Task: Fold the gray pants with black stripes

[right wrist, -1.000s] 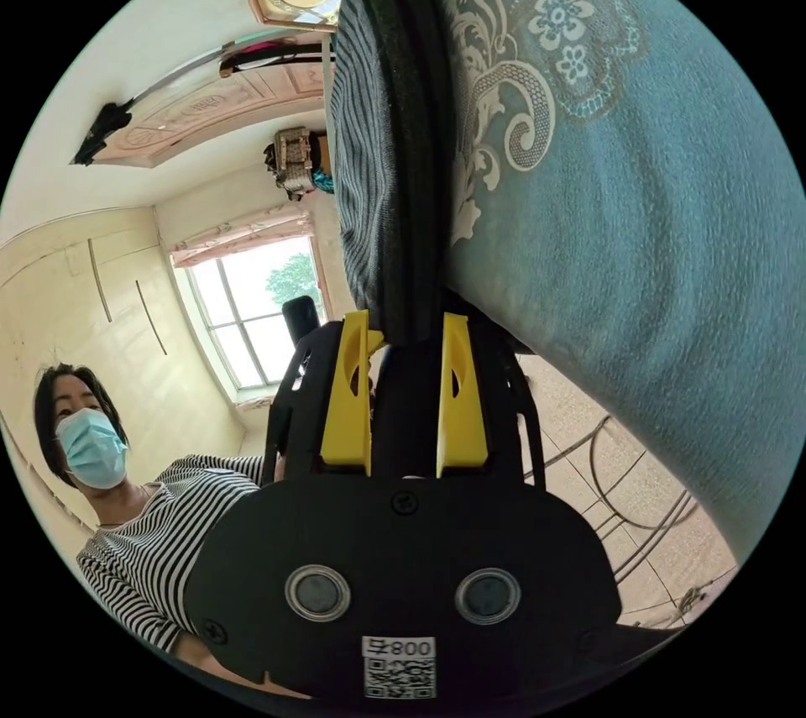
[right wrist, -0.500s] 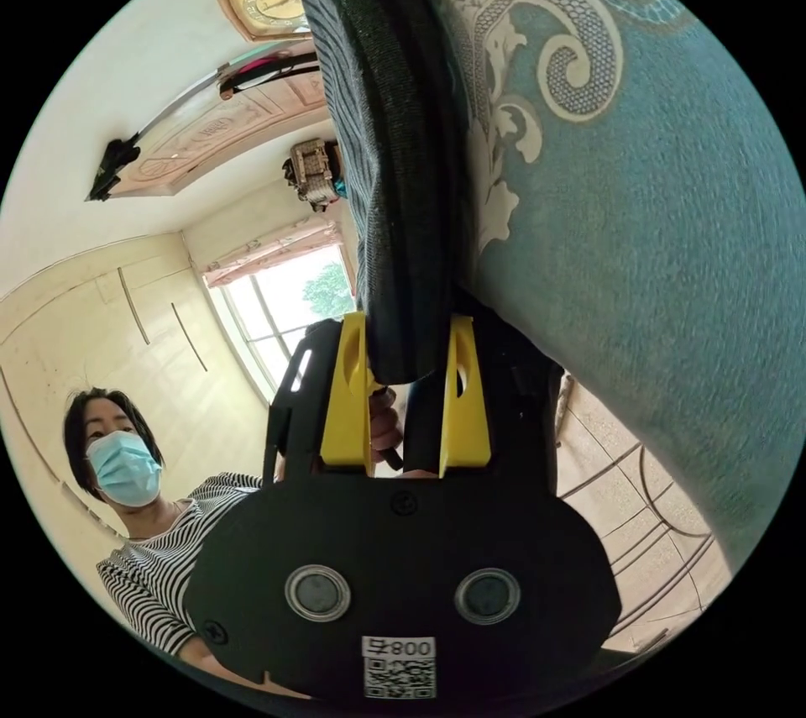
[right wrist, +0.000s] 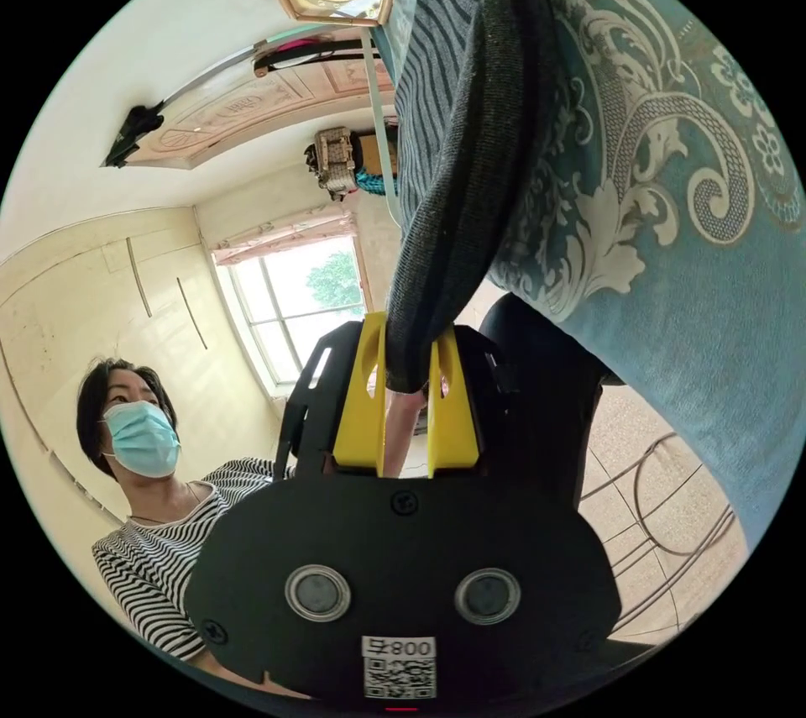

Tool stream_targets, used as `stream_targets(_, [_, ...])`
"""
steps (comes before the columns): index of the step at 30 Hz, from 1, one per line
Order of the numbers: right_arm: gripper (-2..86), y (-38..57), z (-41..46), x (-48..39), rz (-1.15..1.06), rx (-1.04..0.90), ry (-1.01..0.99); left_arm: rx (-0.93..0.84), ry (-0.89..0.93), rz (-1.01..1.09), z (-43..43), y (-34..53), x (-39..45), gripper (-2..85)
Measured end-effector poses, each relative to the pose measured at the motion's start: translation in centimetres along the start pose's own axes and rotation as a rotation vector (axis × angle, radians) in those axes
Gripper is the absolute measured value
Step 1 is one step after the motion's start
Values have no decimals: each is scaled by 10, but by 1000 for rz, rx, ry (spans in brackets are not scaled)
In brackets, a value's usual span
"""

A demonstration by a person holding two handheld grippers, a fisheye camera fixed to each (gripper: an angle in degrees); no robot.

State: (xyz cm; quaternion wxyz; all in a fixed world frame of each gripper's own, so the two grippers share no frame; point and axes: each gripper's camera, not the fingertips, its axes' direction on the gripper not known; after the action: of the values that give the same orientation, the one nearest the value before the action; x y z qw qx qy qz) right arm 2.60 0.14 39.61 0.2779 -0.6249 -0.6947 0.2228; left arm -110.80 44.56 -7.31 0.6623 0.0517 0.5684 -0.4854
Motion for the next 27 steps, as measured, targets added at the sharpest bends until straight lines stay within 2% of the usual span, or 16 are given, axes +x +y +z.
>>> stream_targets(6, [72, -2, -5, -15, -20, 3, -15, 94, 103, -71, 2, -37, -24, 176])
stream_targets(20, [70, 10, -12, -11, -27, 15, -39, 96, 291, -87, 40, -82, -34, 228])
stream_targets(27, [70, 26, -11, 7, -11, 11, -32, 12, 183, -110, 88, -91, -43, 179])
